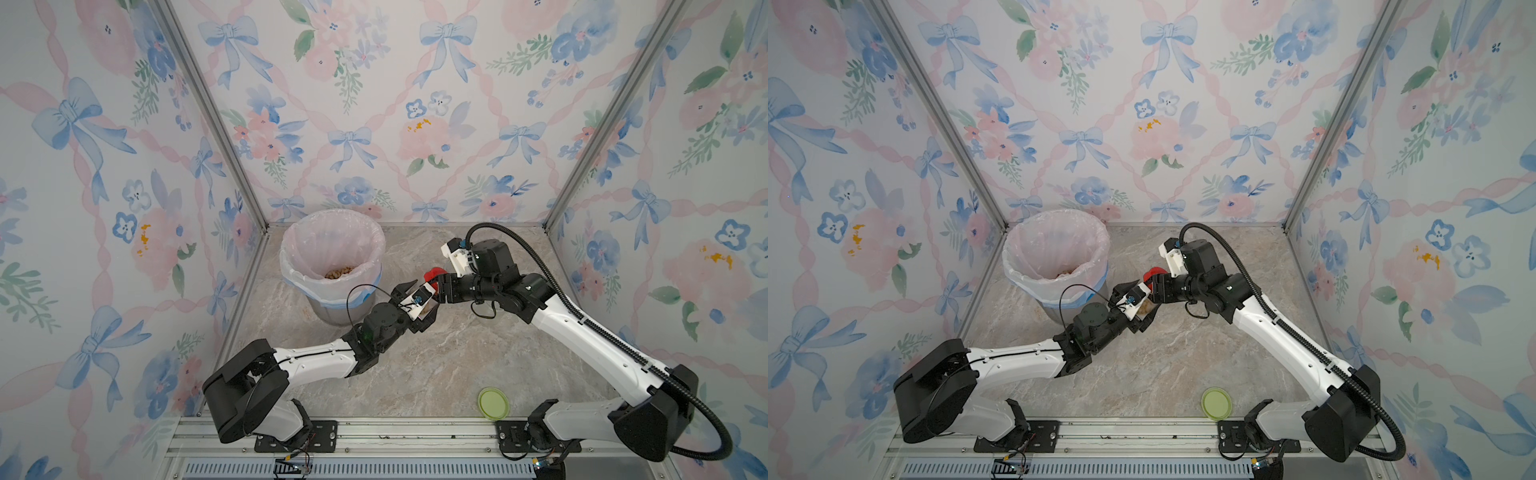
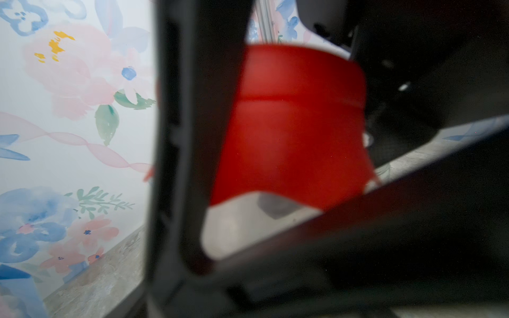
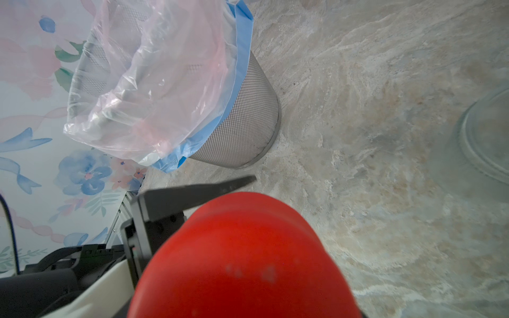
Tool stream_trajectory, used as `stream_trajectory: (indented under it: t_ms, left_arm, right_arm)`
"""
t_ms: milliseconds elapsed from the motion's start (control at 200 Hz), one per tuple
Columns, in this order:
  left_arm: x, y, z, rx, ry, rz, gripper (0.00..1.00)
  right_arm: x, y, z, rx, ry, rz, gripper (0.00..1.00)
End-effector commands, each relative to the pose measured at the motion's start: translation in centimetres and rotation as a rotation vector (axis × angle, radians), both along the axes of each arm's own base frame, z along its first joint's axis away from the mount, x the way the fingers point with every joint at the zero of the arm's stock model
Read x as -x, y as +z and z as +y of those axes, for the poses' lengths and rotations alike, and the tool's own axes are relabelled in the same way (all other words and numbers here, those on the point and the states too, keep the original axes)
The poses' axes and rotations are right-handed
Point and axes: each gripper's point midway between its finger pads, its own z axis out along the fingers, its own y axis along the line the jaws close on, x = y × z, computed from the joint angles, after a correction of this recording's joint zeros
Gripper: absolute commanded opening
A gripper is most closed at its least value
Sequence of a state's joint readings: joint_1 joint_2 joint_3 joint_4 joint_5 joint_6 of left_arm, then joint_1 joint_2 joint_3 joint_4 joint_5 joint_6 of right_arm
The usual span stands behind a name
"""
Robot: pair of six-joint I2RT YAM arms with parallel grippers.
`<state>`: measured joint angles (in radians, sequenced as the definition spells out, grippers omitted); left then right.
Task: Empty moldy peanuts from jars
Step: Pick up the jar from the center of the board.
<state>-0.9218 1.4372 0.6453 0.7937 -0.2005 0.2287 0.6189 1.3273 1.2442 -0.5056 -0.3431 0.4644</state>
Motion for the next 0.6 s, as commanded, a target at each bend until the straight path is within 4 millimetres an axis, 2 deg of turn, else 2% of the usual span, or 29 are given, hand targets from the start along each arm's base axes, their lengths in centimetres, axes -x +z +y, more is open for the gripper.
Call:
stream_trajectory:
  t_ms: [0,215,335,380,415,525,595]
  left_arm:
    - [-0.5,0.9,-0.4,0.022,-0.017,-0.021,0.62]
    - [-0.1,0.6,-0.3,0.014,-0.035,-0.020,0.42]
    - [0.4,0.5,0.2,0.003,-0.057,-0.027,0.36]
    - [0.5,0.3,0.6,0.001,-0.057,-0.026,0.33]
    - [0.5,0.3,0.9,0.002,-0.056,-0.026,0.31]
    - [0.8,0.0,1.6,-0.003,-0.060,-0.023,0.24]
    - [1.1,-0.1,1.8,-0.002,-0.070,-0.023,0.24]
  right_arm:
    - [1.0,0.6,0.1,-0.018,0.018,0.001,0.49]
    - [1.1,0.8,0.1,-0.025,0.023,0.003,0.52]
    - [0.9,1.4,0.0,-0.032,0.008,-0.003,0.65]
    - [0.9,1.8,0.0,-0.039,0.004,-0.008,0.85]
    - [0.8,2.4,0.0,-0.051,0.001,-0.020,0.92]
    - [0.4,4.2,-0.2,-0.067,-0.014,-0.052,1.00]
    - [-0.1,5.1,-0.3,-0.077,-0.028,-0.060,0.97]
